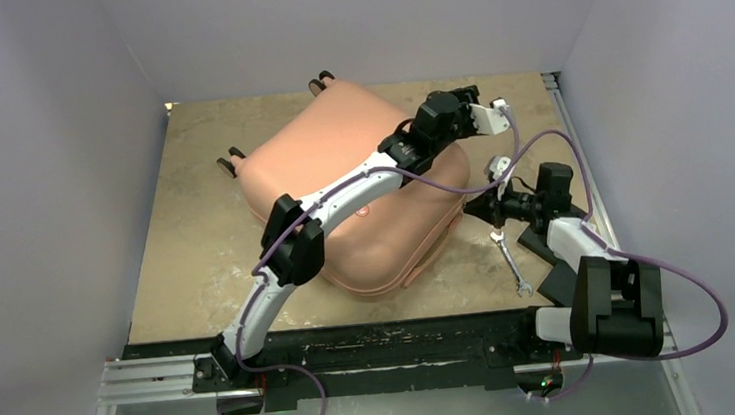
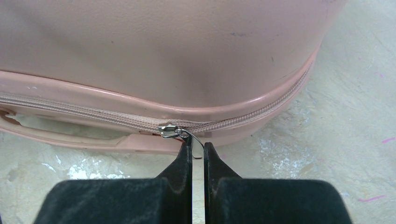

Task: Pack the luggage
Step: Zip the luggage at the center of the board.

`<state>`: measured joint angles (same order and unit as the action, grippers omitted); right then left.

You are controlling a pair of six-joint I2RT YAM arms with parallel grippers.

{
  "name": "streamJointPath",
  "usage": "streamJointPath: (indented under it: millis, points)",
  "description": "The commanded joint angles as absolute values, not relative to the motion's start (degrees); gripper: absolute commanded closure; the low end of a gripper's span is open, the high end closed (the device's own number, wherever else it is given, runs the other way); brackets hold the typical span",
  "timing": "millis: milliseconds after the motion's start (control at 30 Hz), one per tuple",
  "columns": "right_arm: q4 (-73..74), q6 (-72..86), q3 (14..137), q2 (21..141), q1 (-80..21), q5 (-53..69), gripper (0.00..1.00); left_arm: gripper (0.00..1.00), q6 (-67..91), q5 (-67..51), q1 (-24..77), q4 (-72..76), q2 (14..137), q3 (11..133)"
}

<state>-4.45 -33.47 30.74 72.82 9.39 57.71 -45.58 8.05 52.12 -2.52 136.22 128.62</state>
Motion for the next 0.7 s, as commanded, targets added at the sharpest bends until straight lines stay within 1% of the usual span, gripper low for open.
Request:
streamJointPath:
  millis: [0,300,400,500,667]
  points:
    - [-14.13,-28.53,31.59,72.71,12.3,51.42,1.0,0.48,-42.35,5.0,52.36,-20.31,132.37,122.44]
    - [-13.97,-25.34,32.42,71.9,16.33,51.56,1.0,0.49,-40.96,4.82,52.29,-21.04,130.08,118.67]
    - [-14.37,-23.91,32.7,72.05,16.39,49.34,1.0,0.49,-40.74,3.95,52.31,-21.45,130.71,120.86]
    - [-14.58,-22.61,34.57,74.79,16.42,47.14,1.0,0.49,-40.41,2.97,52.51,-23.45,132.57,124.67]
    - [-19.47,-15.7,35.94,77.54,16.54,39.47,1.0,0.5,-40.59,2.84,52.9,-23.72,133.07,123.98]
